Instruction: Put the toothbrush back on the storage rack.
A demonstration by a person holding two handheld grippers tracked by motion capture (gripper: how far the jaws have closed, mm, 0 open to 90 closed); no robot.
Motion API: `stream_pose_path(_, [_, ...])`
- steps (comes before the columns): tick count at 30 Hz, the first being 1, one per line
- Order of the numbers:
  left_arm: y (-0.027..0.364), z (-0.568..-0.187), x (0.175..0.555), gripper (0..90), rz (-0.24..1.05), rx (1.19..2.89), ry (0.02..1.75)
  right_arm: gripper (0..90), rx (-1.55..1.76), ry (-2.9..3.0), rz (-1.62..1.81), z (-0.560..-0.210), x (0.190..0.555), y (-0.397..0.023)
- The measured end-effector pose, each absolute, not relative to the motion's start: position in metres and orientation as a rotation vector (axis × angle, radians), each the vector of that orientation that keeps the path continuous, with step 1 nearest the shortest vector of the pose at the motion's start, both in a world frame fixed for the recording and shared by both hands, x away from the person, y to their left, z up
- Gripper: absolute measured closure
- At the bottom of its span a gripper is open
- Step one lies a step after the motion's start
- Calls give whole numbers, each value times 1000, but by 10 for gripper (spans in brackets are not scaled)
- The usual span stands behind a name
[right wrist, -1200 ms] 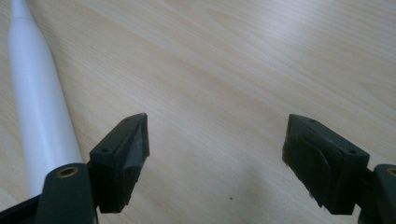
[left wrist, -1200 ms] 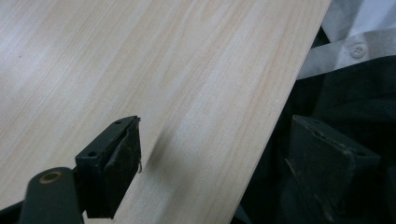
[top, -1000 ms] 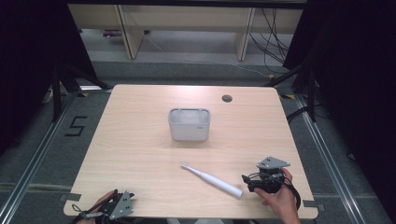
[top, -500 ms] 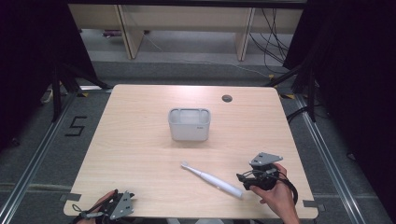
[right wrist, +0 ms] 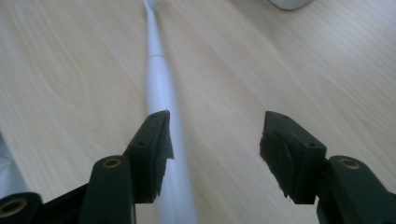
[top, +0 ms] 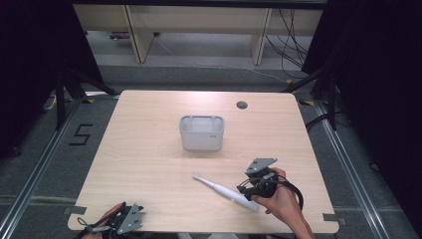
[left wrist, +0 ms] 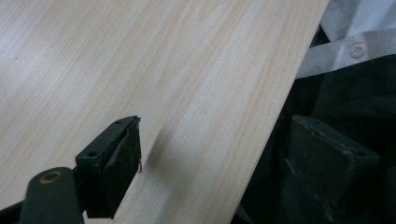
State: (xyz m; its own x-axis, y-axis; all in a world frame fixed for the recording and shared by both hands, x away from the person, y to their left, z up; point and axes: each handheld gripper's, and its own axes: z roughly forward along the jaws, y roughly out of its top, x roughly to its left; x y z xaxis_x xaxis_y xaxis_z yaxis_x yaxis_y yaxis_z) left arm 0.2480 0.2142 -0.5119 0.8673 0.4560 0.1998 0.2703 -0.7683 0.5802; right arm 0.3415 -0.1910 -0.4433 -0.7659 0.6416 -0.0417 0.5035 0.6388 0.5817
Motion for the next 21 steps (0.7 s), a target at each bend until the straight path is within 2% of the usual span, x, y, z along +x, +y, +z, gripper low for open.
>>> stream_pose_path(21, [215, -511, 249, 165, 434, 2485, 531, 553, 740, 2877, 555, -456, 359, -143])
